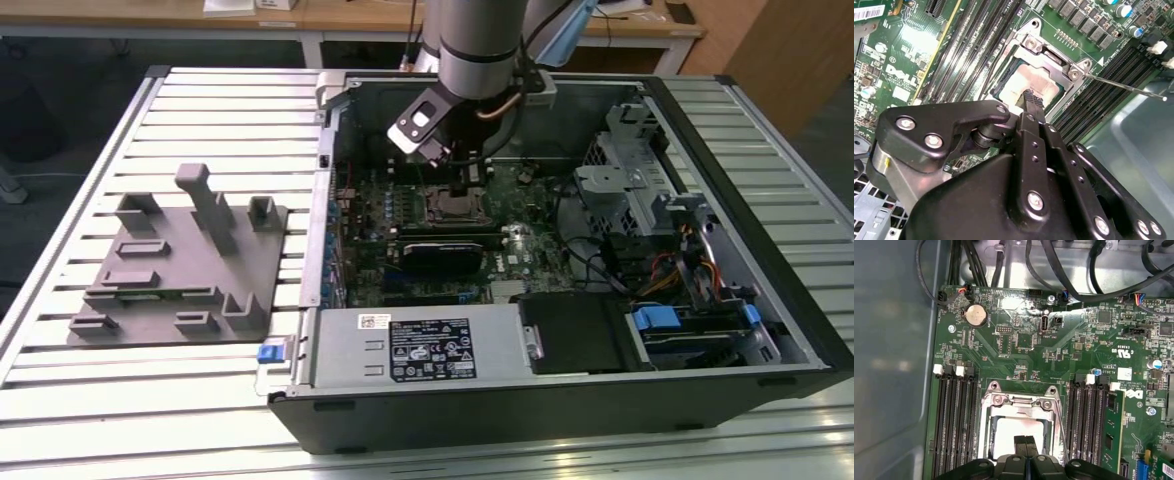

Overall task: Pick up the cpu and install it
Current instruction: 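Install the first cpu locking lever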

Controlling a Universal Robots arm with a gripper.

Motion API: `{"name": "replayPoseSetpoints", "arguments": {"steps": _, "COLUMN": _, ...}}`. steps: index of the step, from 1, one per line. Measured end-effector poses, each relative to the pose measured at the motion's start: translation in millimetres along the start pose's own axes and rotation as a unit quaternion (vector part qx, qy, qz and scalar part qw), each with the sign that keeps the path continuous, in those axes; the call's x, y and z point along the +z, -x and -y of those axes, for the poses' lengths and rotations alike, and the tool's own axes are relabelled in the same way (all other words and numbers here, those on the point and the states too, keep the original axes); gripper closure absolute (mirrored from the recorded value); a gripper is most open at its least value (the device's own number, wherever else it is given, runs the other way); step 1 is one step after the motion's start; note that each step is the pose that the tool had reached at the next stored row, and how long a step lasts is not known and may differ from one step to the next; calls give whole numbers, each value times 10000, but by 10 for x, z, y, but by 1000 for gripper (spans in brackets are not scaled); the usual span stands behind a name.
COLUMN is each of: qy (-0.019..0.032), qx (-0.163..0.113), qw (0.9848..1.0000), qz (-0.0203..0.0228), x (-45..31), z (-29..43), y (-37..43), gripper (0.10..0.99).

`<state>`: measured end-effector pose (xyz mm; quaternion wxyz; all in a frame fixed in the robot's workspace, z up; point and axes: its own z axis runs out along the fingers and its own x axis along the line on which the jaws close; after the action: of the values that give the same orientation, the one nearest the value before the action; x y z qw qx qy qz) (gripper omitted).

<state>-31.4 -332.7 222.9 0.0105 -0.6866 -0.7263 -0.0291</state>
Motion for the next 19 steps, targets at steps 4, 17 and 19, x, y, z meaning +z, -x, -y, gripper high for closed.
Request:
{"name": "replayPoseSetpoints", "arguments": {"steps": 4, "qy": 1, "qx": 0, "qw": 10000, "qz": 0, "x": -16, "z": 0, "y": -1, "gripper": 980}}
{"name": "replayPoseSetpoints", "arguments": {"steps": 17, "qy": 4, "qx": 0, "qw": 10000, "qz": 1, "x": -170, "z": -4, "y": -9, "gripper": 980}}
{"name": "replayPoseSetpoints", "arguments": {"steps": 19, "qy": 4, "qx": 0, "qw": 10000, "qz": 1, "x": -206, "z": -5, "y": -11, "gripper": 980}}
